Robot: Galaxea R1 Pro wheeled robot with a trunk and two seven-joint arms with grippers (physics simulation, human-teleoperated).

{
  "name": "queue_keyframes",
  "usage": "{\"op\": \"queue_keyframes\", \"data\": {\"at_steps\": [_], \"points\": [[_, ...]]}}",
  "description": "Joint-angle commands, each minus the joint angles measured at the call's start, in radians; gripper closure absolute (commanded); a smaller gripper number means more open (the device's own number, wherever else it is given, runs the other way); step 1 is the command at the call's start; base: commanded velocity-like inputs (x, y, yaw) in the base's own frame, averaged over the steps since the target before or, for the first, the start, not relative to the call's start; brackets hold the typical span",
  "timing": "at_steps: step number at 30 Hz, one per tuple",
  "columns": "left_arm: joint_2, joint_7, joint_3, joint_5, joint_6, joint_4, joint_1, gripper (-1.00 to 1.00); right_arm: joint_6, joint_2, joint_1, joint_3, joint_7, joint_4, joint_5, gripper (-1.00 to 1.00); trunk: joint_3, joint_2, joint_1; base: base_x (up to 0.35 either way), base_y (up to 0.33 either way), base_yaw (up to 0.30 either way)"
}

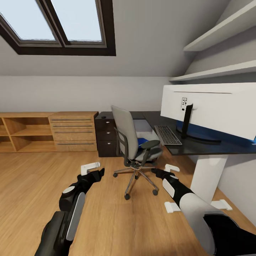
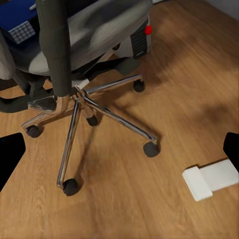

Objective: In the bedroom, organize the workspace by keeping the computer under the desk, ensuring the monitor is on the desk, placing the keyboard on the desk next to the monitor, placing the mouse on the desk next to the keyboard, moving the folder from the swivel chair onto the desk next to the mouse, stacking the notebook on top of the folder with the pen on top of the notebook, and positioning the swivel chair next to the desk.

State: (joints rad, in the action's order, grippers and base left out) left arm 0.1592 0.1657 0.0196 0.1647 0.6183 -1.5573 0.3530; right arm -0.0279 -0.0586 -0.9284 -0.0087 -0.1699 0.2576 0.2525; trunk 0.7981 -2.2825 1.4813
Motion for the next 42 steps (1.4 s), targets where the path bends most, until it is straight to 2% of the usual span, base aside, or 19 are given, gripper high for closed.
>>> {"op": "queue_keyframes", "data": {"at_steps": [1, 6, 16, 24, 25, 29, 42], "points": [[-0.005, 0.010, 0.012, 0.011, 0.036, -0.028, -0.015, -1.00, -0.001, 0.000, 0.000, -0.001, -0.003, 0.005, 0.004, -1.00, 0.001, 0.000, 0.000, 0.000, 0.000, 0.000], [-0.010, 0.011, 0.019, 0.013, 0.057, -0.045, -0.025, -1.00, 0.001, 0.000, 0.000, 0.000, -0.004, 0.012, 0.002, -1.00, 0.001, 0.000, 0.000, 0.049, 0.000, 0.000], [-0.010, 0.012, 0.019, 0.013, 0.063, -0.047, -0.026, -1.00, 0.002, 0.000, 0.001, 0.000, -0.003, 0.010, 0.001, -1.00, 0.001, 0.000, 0.000, 0.261, 0.000, 0.000], [-0.010, 0.012, 0.017, 0.016, 0.060, -0.056, -0.026, -1.00, 0.002, 0.000, 0.001, 0.000, -0.005, 0.009, 0.001, -1.00, 0.001, 0.000, 0.000, 0.037, -0.004, 0.000], [-0.010, 0.012, 0.011, 0.028, 0.059, -0.058, -0.026, -1.00, 0.002, 0.000, 0.001, 0.001, -0.005, 0.007, 0.001, -1.00, 0.004, -0.007, 0.004, 0.002, 0.000, 0.000], [-0.010, 0.015, 0.010, 0.039, 0.058, -0.058, -0.026, -1.00, 0.003, 0.000, 0.001, 0.001, -0.005, 0.006, 0.001, -1.00, 0.017, -0.035, 0.019, 0.001, 0.000, 0.000], [-0.009, 0.016, 0.010, 0.039, 0.058, -0.058, -0.026, -1.00, 0.003, 0.002, 0.001, 0.001, -0.005, 0.008, -0.001, -1.00, 0.057, -0.126, 0.069, 0.000, 0.000, 0.000]]}}
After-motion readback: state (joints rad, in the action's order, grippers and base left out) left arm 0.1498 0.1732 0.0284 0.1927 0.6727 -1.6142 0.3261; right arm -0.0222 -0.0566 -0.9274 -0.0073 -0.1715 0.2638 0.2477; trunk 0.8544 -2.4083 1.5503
